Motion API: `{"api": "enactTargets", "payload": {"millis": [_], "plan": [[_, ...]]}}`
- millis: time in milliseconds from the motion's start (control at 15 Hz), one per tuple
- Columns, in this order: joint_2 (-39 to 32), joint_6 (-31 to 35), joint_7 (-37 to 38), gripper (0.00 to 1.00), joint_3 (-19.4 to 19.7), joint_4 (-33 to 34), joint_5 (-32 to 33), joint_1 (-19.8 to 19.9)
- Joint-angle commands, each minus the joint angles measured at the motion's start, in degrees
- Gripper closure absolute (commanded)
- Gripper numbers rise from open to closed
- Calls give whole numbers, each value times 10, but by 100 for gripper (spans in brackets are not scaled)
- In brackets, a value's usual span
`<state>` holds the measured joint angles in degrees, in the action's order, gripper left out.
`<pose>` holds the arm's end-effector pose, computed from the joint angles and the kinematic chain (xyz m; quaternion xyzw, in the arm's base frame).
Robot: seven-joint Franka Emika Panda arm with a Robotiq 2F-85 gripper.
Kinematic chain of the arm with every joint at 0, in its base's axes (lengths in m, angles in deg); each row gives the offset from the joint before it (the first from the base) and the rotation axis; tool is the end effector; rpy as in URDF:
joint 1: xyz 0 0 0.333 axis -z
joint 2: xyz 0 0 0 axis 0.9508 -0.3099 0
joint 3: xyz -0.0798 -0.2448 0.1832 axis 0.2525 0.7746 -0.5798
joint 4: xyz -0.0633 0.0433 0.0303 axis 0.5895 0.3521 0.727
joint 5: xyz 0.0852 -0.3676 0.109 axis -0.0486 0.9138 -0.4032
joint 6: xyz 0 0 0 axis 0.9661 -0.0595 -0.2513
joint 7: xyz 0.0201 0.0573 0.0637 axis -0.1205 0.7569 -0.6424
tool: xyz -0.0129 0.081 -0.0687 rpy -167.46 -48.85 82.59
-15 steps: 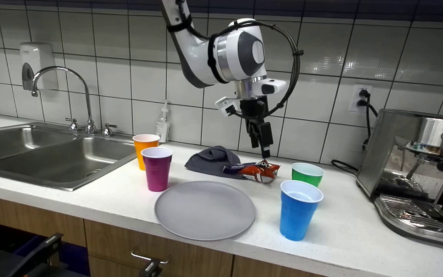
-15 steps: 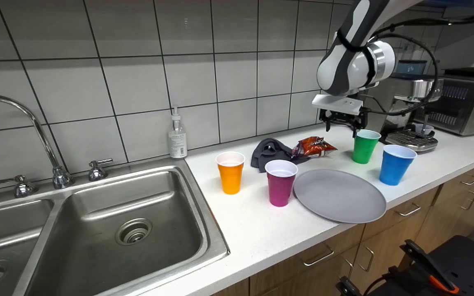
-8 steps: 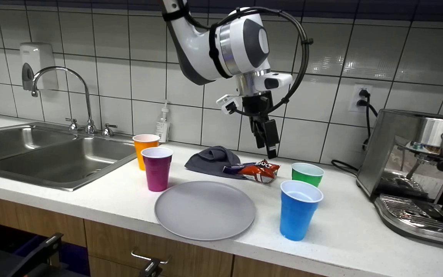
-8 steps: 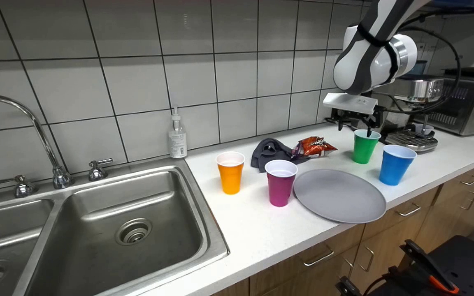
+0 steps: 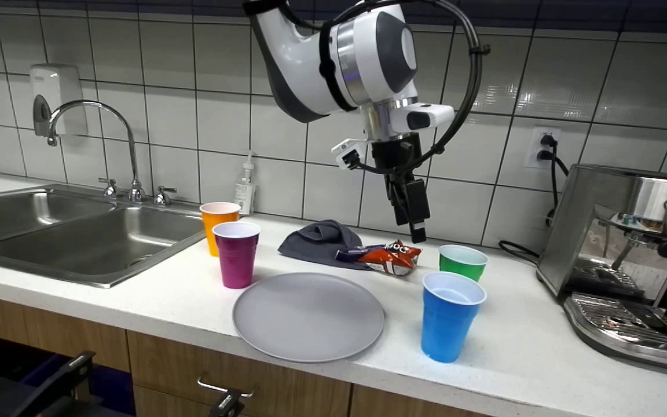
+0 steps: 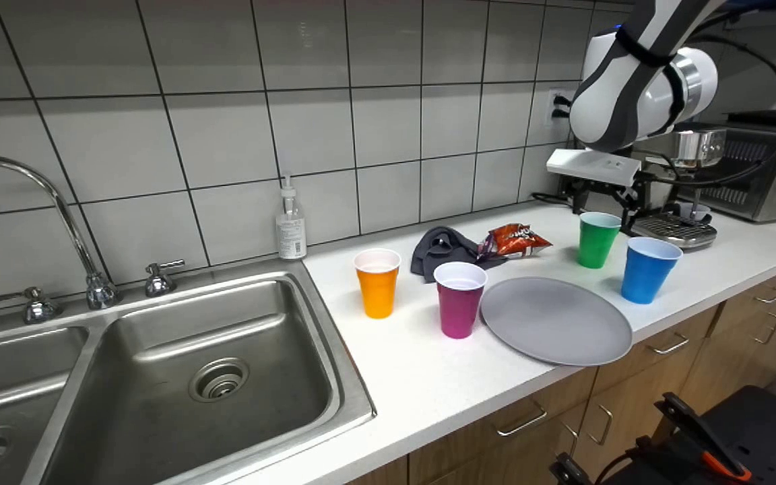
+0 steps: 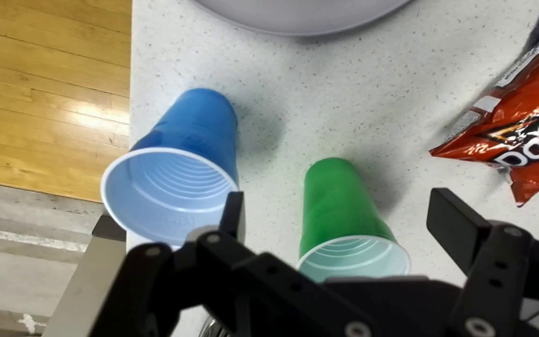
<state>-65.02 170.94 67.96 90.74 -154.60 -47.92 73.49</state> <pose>0.4765 -0.2523 0.2896 0.8075 -0.5662 0.1269 0.1057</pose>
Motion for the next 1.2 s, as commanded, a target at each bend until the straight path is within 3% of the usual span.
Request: {"api": "enactTargets", "payload": {"millis": [0, 467, 1133], "plan": [[31, 3, -3, 0, -12, -20, 12, 35], [20, 1, -44, 0, -18, -17, -3, 74], [-19, -2, -127, 0, -30, -1, -32, 87]]}}
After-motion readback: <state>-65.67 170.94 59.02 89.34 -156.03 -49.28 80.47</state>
